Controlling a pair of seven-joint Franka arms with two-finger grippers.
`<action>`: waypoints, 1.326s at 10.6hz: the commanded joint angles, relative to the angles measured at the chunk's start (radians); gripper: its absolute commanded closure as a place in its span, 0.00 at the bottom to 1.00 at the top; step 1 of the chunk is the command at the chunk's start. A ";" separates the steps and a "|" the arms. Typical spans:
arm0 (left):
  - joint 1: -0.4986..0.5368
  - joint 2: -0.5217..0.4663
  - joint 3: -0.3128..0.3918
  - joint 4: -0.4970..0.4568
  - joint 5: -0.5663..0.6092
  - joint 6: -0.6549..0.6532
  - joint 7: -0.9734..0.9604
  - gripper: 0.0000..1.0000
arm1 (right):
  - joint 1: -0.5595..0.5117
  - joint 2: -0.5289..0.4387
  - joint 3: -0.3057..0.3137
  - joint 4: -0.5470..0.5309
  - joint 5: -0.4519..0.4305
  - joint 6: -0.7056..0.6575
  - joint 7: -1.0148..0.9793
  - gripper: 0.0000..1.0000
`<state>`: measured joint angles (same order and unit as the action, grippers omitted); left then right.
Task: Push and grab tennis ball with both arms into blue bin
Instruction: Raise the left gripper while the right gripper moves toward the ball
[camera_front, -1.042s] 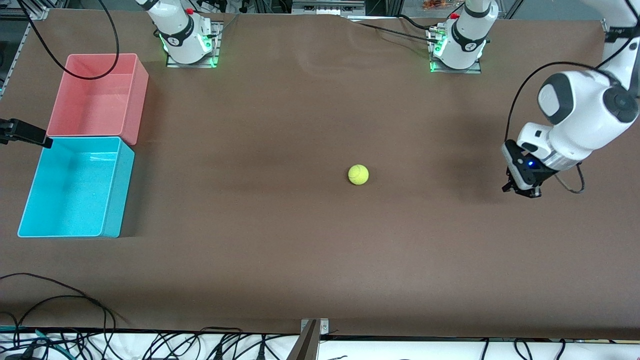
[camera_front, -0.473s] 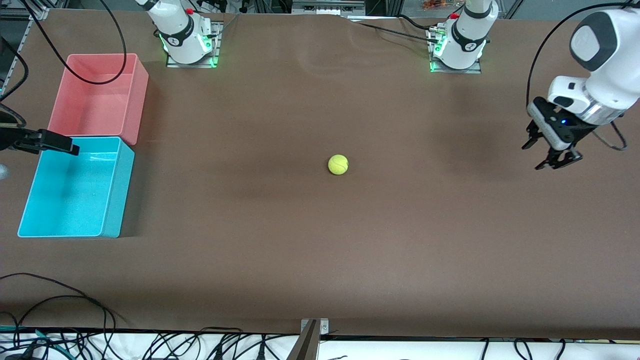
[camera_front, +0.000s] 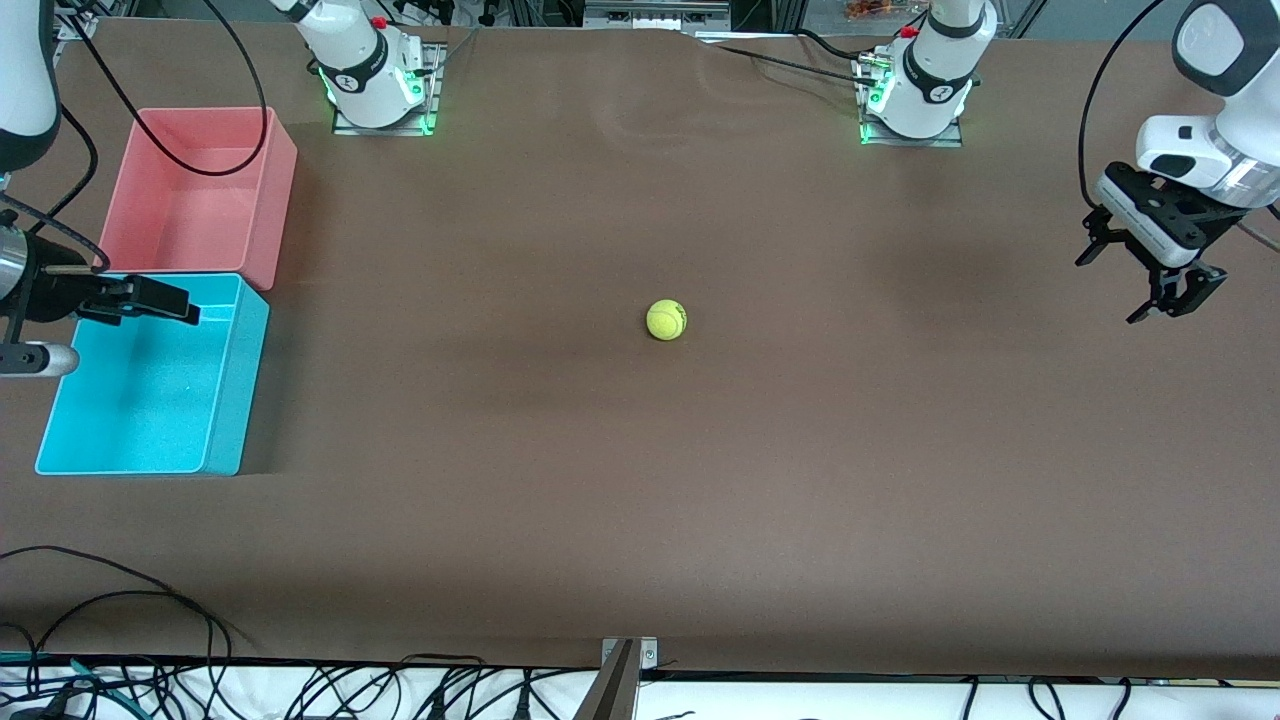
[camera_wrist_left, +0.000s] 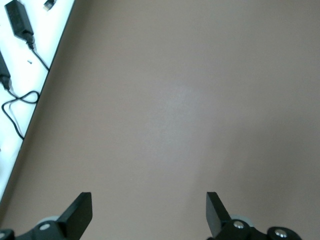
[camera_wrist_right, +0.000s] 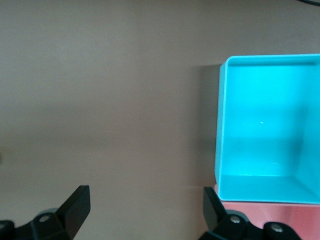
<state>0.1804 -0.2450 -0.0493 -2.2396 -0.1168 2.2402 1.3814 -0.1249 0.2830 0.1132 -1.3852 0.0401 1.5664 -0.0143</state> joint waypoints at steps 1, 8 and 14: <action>-0.021 -0.017 -0.003 0.194 0.017 -0.259 -0.430 0.00 | 0.048 0.037 -0.003 0.003 0.111 0.032 0.016 0.00; -0.050 0.015 -0.104 0.425 0.083 -0.586 -1.248 0.00 | 0.258 0.113 0.005 -0.041 0.168 0.124 0.165 0.00; -0.036 0.019 -0.113 0.426 0.083 -0.603 -1.266 0.00 | 0.445 0.197 0.005 -0.041 0.202 0.317 0.356 0.00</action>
<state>0.1366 -0.2433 -0.1578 -1.8509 -0.0542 1.6672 0.1299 0.2637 0.4494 0.1266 -1.4237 0.2165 1.8107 0.2648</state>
